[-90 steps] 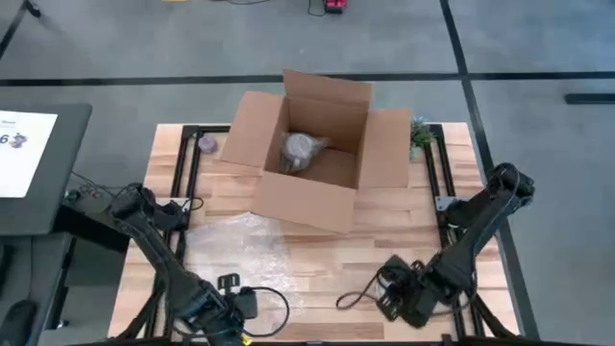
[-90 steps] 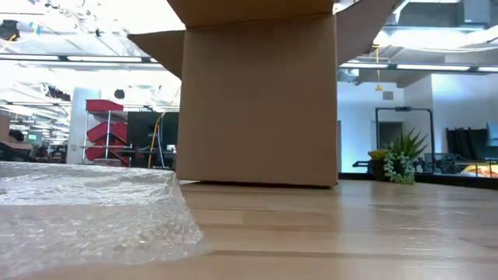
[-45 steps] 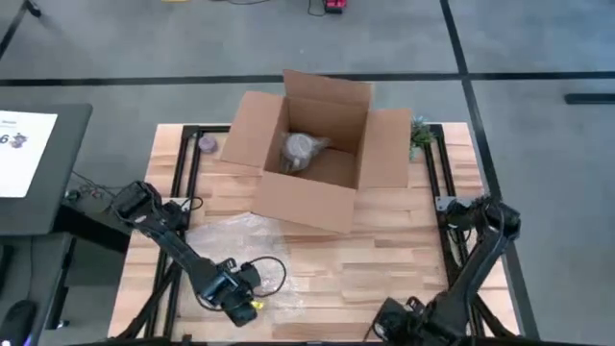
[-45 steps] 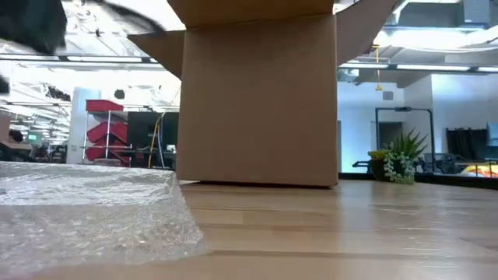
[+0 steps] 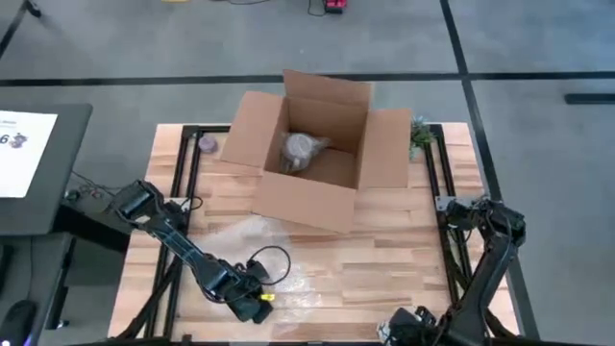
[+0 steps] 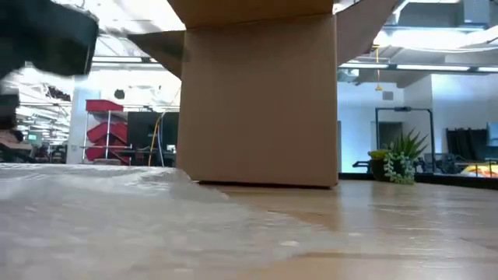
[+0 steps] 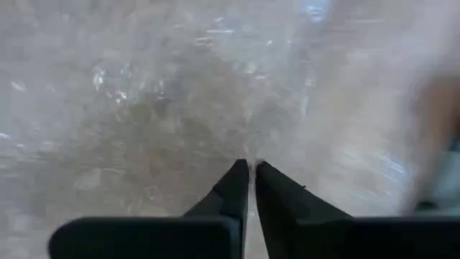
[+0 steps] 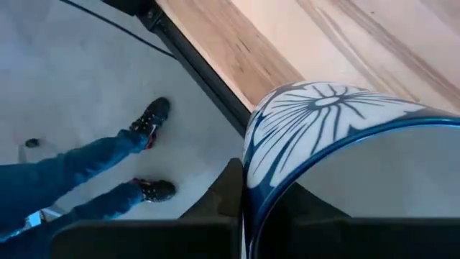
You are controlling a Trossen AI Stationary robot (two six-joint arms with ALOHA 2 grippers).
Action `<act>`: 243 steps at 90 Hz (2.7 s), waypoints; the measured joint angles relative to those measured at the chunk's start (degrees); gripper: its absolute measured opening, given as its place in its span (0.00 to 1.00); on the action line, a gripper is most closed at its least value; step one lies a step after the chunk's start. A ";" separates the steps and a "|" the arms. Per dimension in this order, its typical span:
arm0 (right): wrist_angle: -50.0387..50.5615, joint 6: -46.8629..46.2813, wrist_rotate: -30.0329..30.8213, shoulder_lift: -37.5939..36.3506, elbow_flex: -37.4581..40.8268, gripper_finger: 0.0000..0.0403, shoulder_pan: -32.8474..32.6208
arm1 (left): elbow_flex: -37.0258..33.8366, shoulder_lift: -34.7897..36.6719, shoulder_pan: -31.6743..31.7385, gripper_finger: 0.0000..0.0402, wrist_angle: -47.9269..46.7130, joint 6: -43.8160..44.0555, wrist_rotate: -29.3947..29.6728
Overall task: Wrap mug
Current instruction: Prepare the transparent bubble wrap
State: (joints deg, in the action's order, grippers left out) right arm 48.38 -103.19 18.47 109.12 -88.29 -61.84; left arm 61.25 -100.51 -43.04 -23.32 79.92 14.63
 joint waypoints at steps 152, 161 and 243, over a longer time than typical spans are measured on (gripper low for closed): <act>-7.36 2.73 4.16 -0.17 0.02 0.02 0.87 | 1.10 4.83 14.60 0.00 -66.54 -24.98 13.99; -8.57 4.23 4.03 -0.17 0.02 0.02 2.19 | -0.87 5.99 16.58 0.00 -67.02 -23.40 11.80; -28.16 45.70 -8.68 3.06 1.62 0.02 28.29 | 11.61 8.77 -11.27 0.00 -18.07 -4.91 7.17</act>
State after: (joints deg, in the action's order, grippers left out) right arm 20.22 -57.49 9.79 112.18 -86.67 -33.55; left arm 72.86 -91.74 -54.31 -41.39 75.01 21.79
